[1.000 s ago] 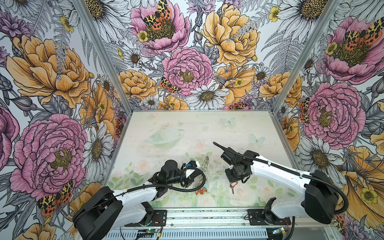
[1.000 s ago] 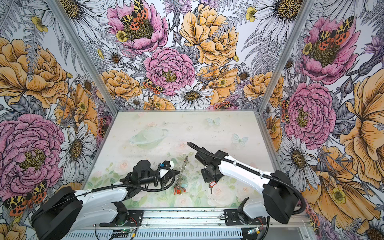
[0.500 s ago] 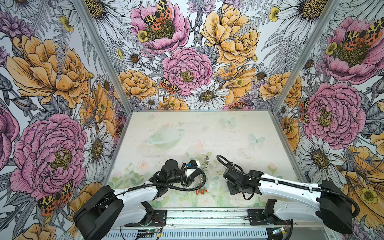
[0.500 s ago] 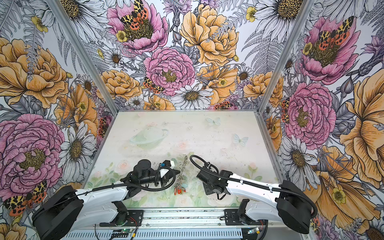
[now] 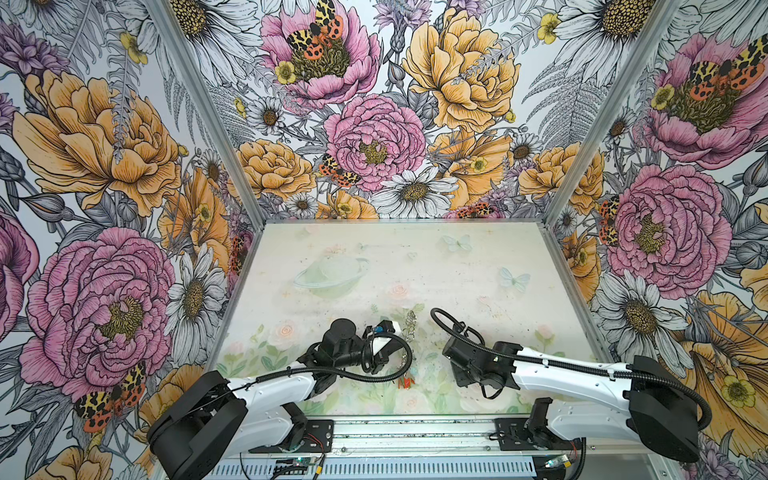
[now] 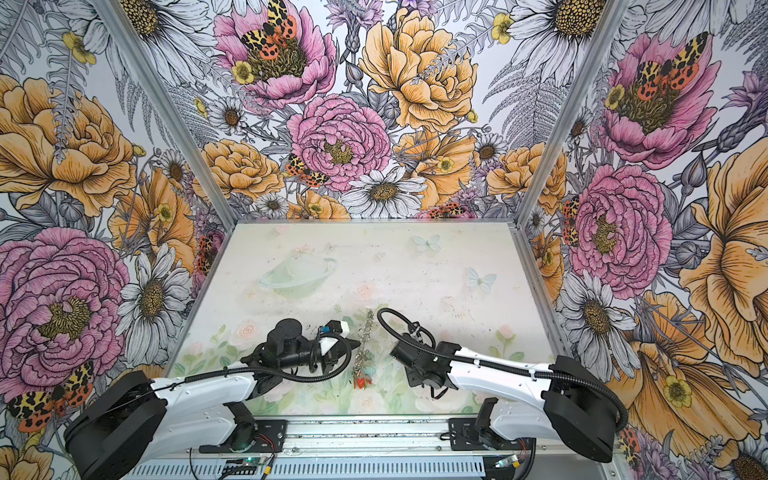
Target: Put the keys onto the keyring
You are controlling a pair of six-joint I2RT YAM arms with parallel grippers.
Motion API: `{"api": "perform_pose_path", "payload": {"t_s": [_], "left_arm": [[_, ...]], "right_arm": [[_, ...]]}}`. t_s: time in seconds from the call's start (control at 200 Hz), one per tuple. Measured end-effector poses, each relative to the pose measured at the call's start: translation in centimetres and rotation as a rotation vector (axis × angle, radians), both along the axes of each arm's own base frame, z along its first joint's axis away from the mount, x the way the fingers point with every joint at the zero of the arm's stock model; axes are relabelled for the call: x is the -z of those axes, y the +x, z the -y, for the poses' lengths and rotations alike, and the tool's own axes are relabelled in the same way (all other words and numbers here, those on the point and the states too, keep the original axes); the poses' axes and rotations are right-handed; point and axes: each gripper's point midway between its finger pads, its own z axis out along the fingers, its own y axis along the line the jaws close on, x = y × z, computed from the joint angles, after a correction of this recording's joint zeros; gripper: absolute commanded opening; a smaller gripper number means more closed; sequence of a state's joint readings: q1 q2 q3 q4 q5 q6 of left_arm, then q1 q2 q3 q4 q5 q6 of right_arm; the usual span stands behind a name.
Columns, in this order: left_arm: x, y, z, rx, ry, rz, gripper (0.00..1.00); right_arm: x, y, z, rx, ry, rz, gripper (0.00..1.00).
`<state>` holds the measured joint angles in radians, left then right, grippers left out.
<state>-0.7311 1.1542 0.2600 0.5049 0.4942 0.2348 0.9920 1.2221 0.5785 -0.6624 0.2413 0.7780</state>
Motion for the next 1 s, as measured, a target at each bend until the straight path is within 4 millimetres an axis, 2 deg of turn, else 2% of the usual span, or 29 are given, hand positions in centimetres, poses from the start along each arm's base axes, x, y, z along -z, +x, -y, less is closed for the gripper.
{"api": "perform_pose_path", "payload": {"t_s": [0.265, 0.545, 0.771, 0.906, 1.001], "left_arm": [[0.0, 0.0, 0.0, 0.000, 0.000, 0.000, 0.00], [0.0, 0.0, 0.0, 0.000, 0.000, 0.000, 0.00], [0.0, 0.0, 0.0, 0.000, 0.000, 0.000, 0.00], [0.0, 0.0, 0.0, 0.000, 0.000, 0.000, 0.00], [0.0, 0.0, 0.0, 0.001, -0.001, -0.001, 0.00]], "right_arm": [[0.8, 0.0, 0.1, 0.000, -0.026, -0.015, 0.14], [0.9, 0.1, 0.0, -0.010, -0.028, -0.013, 0.00], [0.8, 0.1, -0.1, -0.015, -0.027, -0.012, 0.00], [-0.3, 0.3, -0.5, -0.048, -0.014, 0.004, 0.00], [-2.6, 1.2, -1.9, -0.097, 0.022, 0.048, 0.00]]}}
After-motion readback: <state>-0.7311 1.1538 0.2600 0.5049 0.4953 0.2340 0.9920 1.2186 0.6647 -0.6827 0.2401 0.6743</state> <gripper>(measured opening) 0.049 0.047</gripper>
